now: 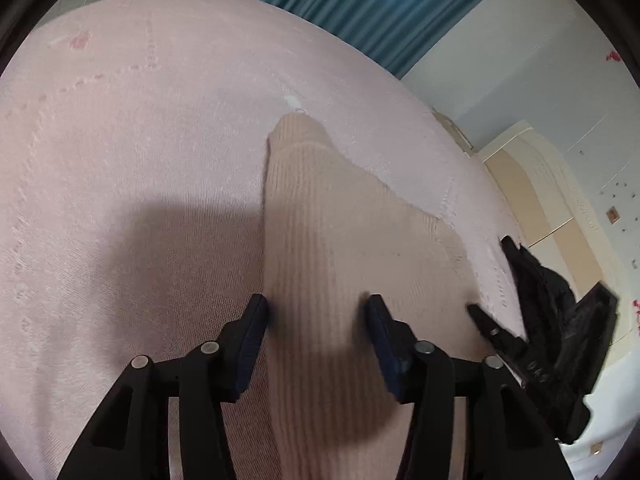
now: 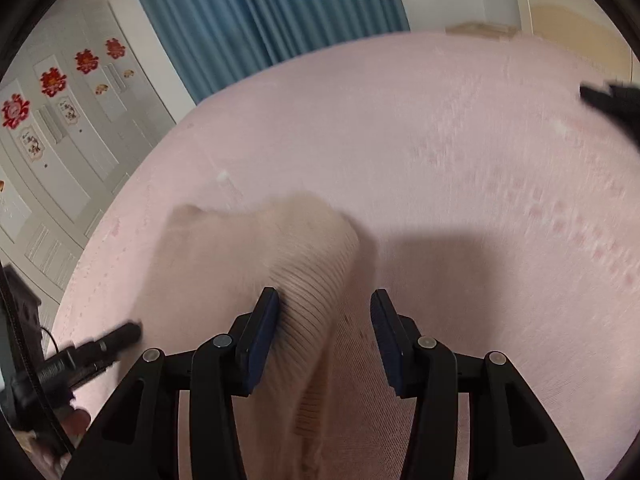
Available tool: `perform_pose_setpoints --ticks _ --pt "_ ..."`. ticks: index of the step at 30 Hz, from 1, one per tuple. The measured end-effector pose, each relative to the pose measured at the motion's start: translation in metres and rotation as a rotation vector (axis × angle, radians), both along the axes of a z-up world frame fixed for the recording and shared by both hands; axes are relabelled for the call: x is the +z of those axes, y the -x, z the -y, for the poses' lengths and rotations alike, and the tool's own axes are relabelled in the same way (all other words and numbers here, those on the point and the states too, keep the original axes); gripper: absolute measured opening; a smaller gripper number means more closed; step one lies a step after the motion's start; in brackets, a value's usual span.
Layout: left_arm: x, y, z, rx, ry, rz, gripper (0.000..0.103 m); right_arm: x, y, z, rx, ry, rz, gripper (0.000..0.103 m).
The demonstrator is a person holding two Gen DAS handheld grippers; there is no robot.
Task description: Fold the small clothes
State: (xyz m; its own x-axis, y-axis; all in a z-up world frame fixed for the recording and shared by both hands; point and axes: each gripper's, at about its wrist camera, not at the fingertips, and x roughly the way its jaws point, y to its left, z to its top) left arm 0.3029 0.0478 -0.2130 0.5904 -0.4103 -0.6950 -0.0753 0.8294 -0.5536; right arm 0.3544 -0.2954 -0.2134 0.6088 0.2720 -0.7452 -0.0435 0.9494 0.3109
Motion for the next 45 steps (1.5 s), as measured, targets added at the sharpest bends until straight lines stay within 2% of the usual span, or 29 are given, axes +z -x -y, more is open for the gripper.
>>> perform_pose_setpoints --ticks 2,4,6,8,9,13,15,18,19,20,24,34,45 --pt "-0.01 -0.005 -0.004 -0.021 0.058 -0.006 0.061 -0.012 -0.001 0.009 -0.016 -0.013 -0.01 0.047" --pt "-0.017 -0.011 -0.008 -0.023 0.103 -0.018 0.064 -0.014 -0.004 0.013 0.0 -0.034 -0.019 0.047" --pt "-0.025 -0.018 -0.012 -0.011 0.178 -0.031 0.064 -0.016 -0.006 0.012 0.005 -0.009 -0.01 0.047" --pt "-0.028 -0.024 -0.009 0.001 0.192 -0.028 0.061 -0.021 -0.008 0.007 -0.006 0.026 -0.013 0.047" --pt "-0.026 -0.025 -0.007 0.001 0.18 -0.028 0.06 -0.022 -0.008 0.006 -0.01 0.028 -0.012 0.047" --pt "-0.018 -0.02 0.0 0.0 0.132 0.023 0.04 -0.025 -0.009 0.009 0.0 0.021 -0.014 0.047" --pt "-0.012 -0.017 0.002 0.001 0.107 0.062 0.038 -0.026 -0.009 0.011 -0.003 0.011 -0.018 0.047" --pt "-0.01 -0.018 0.004 -0.006 0.073 0.066 0.04 -0.025 -0.009 0.009 -0.011 0.016 -0.02 0.047" --pt "-0.01 -0.02 0.004 -0.009 0.074 0.055 0.043 -0.026 -0.009 0.01 -0.012 0.012 -0.022 0.047" --pt "-0.012 -0.024 0.004 -0.014 0.084 0.039 0.049 -0.025 -0.008 0.01 -0.013 0.009 -0.023 0.047" --pt "-0.023 -0.029 -0.004 -0.016 0.143 -0.001 0.056 -0.026 -0.007 0.01 -0.014 -0.002 -0.024 0.047" --pt "-0.02 -0.027 0.006 -0.011 0.072 0.021 0.058 -0.023 -0.004 0.007 -0.009 0.015 -0.002 0.047" --pt "-0.015 -0.026 0.011 -0.004 0.006 0.036 0.059 -0.018 -0.004 0.018 -0.008 -0.107 0.008 0.047"
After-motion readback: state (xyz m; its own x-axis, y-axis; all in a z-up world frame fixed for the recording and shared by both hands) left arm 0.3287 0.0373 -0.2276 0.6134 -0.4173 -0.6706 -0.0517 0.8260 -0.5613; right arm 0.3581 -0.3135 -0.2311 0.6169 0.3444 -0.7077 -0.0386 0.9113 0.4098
